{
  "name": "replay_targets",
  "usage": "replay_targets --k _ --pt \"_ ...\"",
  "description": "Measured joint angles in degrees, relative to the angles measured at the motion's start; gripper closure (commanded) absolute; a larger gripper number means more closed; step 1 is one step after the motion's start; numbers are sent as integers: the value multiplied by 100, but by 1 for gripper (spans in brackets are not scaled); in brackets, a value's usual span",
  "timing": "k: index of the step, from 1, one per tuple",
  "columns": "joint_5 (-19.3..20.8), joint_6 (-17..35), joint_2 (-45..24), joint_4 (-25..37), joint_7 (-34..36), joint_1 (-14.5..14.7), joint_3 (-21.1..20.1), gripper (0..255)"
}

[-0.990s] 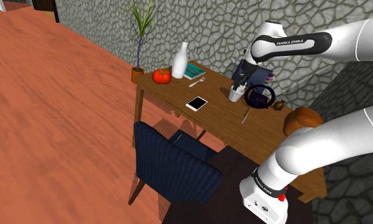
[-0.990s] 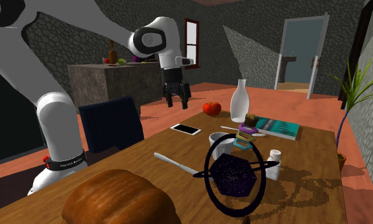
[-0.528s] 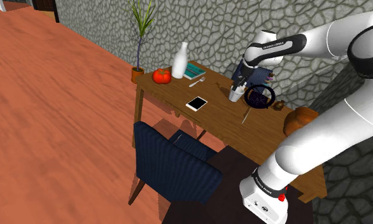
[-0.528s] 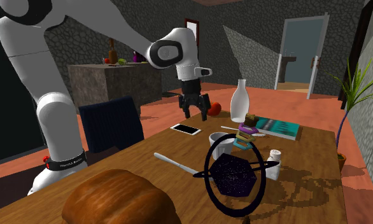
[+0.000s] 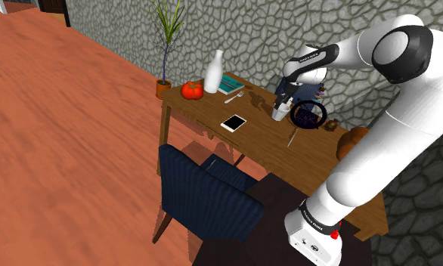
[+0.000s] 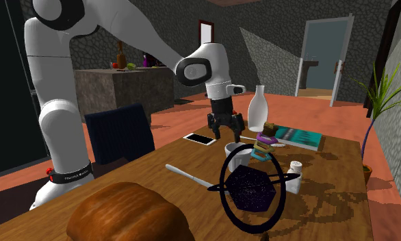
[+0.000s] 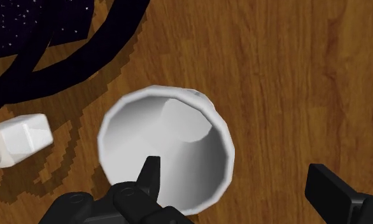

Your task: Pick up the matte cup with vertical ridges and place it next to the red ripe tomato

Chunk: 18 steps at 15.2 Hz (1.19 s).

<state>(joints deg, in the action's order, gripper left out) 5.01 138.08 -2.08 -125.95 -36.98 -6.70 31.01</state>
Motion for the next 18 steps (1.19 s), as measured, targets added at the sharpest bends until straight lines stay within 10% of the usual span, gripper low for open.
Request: replay_targets --k 11,12,18 --pt "-266 392 -361 -66 -197 -58 -3 0" --pt "-266 392 -361 -66 -197 -58 -3 255" --pt "-266 392 -358 -63 -197 -58 -3 255"
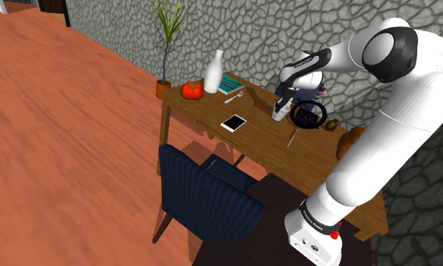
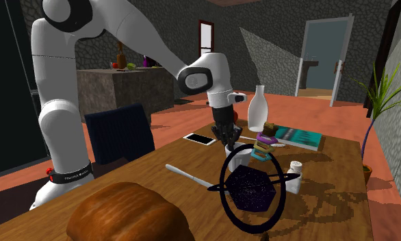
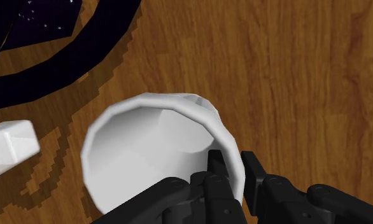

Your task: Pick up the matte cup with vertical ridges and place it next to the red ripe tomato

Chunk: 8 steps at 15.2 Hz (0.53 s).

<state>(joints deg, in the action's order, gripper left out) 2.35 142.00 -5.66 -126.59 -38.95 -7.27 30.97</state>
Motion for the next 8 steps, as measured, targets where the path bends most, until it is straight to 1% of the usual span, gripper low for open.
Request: replay_targets --k 4,8 --pt "-2 1 -2 3 -2 0 0 255" --pt "99 -225 139 99 62 22 10 255"
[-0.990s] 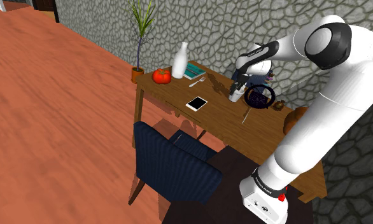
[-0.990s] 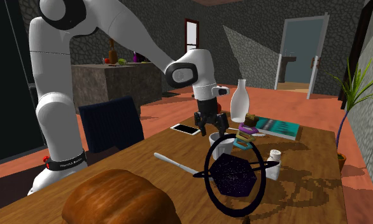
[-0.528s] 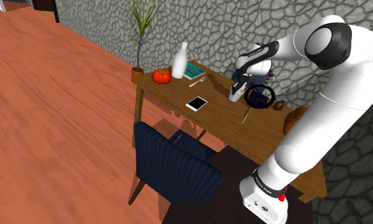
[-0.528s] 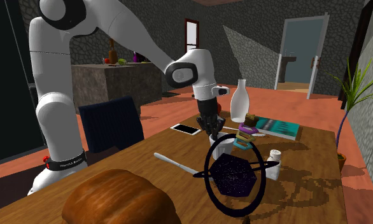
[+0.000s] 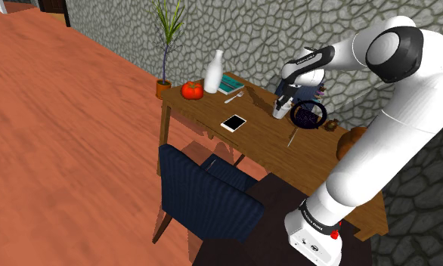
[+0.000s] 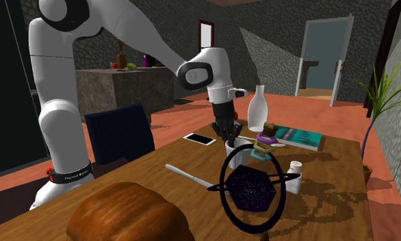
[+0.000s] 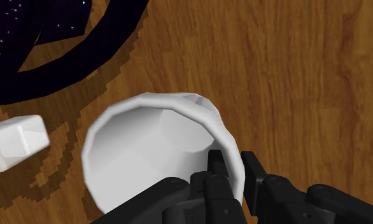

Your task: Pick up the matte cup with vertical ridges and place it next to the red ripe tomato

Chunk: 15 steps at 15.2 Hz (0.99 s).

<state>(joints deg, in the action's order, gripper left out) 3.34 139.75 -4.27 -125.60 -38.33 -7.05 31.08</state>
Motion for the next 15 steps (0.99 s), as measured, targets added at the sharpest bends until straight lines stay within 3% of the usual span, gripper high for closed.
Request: replay_targets --k 15 --pt "345 -1152 601 621 174 54 -17 255"
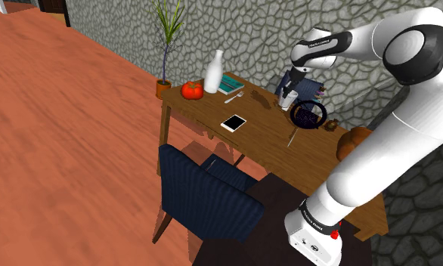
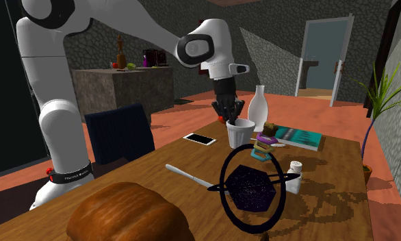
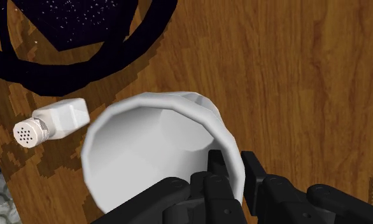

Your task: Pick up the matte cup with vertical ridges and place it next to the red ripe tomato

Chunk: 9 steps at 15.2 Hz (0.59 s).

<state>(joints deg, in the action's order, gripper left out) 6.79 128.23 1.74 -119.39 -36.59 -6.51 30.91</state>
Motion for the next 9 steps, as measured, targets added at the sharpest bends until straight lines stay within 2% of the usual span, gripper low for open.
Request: replay_targets --k 9 --pt "93 -681 228 477 34 24 -44 255"
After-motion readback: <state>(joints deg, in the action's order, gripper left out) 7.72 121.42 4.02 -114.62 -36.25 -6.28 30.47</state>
